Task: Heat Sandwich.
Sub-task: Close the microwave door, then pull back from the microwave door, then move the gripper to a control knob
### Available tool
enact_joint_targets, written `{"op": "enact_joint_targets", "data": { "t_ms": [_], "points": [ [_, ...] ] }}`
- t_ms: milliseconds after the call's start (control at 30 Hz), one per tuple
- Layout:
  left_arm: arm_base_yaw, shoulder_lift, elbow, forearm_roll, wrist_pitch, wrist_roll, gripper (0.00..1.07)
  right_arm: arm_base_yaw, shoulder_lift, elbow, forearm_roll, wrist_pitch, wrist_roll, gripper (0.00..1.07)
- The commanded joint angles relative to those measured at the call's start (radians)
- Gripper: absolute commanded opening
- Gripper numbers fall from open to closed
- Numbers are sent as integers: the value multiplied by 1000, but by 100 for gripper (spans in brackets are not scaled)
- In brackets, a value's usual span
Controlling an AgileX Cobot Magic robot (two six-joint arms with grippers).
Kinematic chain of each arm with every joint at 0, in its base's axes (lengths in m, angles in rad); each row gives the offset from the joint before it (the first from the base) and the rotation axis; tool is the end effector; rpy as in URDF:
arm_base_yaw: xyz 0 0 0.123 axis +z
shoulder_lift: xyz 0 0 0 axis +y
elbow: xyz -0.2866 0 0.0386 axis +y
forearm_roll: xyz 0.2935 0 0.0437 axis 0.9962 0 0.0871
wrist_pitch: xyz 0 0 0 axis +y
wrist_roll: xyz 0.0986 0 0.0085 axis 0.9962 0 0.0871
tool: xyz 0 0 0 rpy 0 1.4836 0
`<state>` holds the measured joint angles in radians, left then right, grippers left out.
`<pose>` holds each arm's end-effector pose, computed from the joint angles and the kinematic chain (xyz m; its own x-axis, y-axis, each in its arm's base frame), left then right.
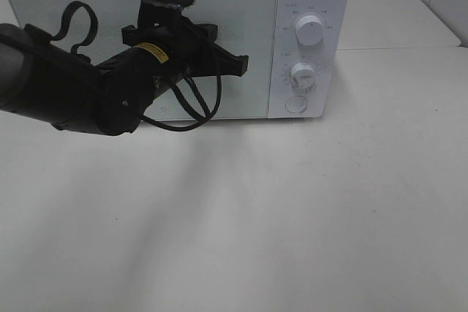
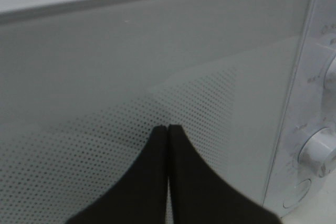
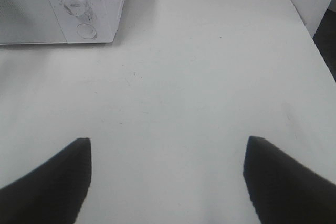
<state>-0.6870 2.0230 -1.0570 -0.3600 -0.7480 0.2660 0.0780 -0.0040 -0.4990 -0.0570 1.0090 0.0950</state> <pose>0.3688 -0.2719 0.1316 -0.1274 0.1005 -0.9867 0.4326 0.9009 0.0359 0.0399 -0.0017 0.3000 -0.4061 0.0329 -0.9132 -0.0077 0.9992 0.0395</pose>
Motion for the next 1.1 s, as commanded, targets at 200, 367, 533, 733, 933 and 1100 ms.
{"op": "enact_joint_targets", "data": {
  "t_ms": [200,367,533,733,933,1100],
  "points": [
    [3,-18,-11,-109,-65,9,0,-8,-27,0,-1,-15,8,76],
    [-21,-59,52,-110,-65,9,0,-8,-27,0,-1,-15,8,76],
    [-27,-118,128,-101,-32,1,0,-8,-27,0,-1,-15,8,76],
    [-27,-212,179,-87,191,-25,0,-8,-27,0,-1,-15,8,76],
    [-27,-269,186,-82,404,-25,27,-8,-27,0,-1,-15,8,76],
    [-27,-313,186,-93,607,-25,97,-8,-27,0,-1,-15,8,76]
  ]
}}
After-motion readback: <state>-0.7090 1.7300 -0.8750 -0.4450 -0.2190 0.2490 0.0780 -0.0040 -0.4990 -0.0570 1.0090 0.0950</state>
